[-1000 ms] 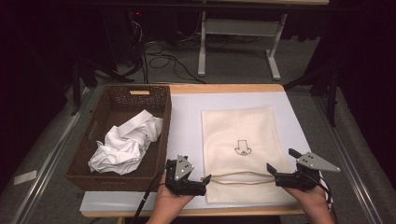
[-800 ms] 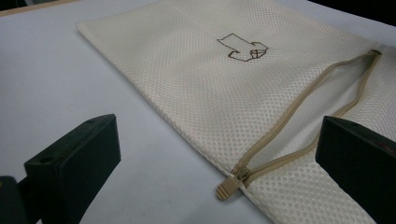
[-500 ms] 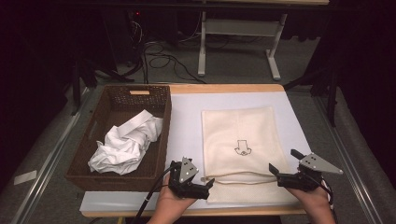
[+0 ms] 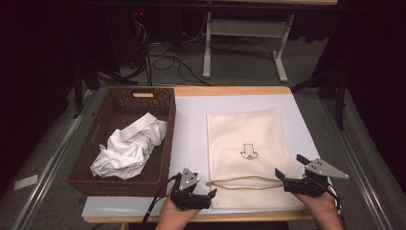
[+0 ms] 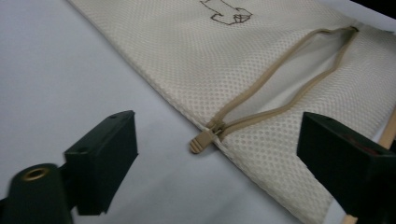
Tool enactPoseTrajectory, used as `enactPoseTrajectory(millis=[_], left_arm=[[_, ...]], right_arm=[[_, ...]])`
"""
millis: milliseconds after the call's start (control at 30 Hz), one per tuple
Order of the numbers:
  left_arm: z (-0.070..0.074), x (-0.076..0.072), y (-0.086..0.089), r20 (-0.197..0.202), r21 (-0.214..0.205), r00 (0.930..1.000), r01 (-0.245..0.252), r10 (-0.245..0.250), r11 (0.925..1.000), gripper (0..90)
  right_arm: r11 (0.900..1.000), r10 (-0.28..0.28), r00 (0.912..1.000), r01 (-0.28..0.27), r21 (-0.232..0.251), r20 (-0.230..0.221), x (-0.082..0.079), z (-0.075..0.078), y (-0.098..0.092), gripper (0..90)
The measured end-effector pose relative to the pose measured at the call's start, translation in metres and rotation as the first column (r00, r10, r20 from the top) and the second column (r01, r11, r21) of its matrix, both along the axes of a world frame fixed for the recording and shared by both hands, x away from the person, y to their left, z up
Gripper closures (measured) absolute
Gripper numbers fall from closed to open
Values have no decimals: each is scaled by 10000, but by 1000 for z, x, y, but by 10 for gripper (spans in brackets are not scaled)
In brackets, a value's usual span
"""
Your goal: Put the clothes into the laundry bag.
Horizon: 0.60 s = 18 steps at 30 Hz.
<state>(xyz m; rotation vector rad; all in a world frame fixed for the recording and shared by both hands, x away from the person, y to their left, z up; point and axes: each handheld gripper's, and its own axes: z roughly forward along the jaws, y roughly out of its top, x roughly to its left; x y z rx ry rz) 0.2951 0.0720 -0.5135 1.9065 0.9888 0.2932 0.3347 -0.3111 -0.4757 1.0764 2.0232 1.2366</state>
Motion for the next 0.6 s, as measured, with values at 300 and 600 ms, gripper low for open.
enactPoseTrajectory(millis=[300, 600], left_arm=[[-13, -9, -11, -1011, 154, 9933, 576, -558, 9982, 489], [-15, -12, -18, -797, 168, 9957, 494, -479, 9986, 682]], right_arm=[[10000, 7, 9999, -7, -33, -156, 1, -3, -2, 60], [10000, 60, 9998, -62, -65, -194, 1, -3, -2, 69]])
